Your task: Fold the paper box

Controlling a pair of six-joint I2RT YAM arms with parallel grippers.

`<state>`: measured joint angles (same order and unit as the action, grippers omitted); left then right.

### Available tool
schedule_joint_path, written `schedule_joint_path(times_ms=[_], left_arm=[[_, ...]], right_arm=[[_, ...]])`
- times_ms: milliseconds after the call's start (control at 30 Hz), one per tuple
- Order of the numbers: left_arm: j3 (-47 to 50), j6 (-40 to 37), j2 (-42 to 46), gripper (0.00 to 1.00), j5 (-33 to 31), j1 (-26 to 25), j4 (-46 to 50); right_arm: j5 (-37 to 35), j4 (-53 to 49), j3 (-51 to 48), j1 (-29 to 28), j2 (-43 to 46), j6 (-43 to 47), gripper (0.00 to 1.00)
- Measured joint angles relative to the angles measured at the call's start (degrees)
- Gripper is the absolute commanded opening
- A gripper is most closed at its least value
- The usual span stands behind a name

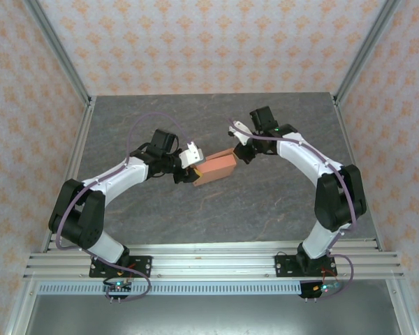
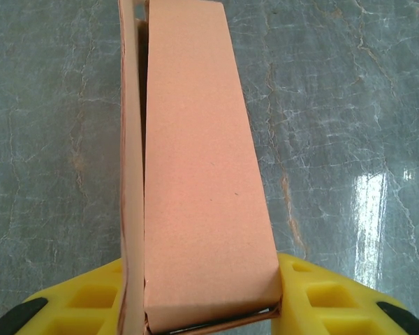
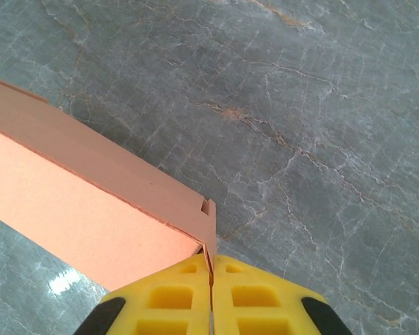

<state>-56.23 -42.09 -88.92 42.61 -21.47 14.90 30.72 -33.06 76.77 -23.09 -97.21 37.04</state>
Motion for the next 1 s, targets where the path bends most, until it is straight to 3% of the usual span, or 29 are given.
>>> schedule_joint_path(times_ms=[433, 1000], left_arm=[[-2.9, 0.2, -2.3, 0.41, -2.0, 0.5, 2.3], [-4.7, 0.0, -3.3, 0.39, -4.9, -0.1, 5.4]], right_arm=[[-11.0, -9.9, 11.6, -4.7, -6.5, -18.4, 0.07], [-11.7, -16.7, 18.4, -5.5, -9.7, -29.8, 0.06]])
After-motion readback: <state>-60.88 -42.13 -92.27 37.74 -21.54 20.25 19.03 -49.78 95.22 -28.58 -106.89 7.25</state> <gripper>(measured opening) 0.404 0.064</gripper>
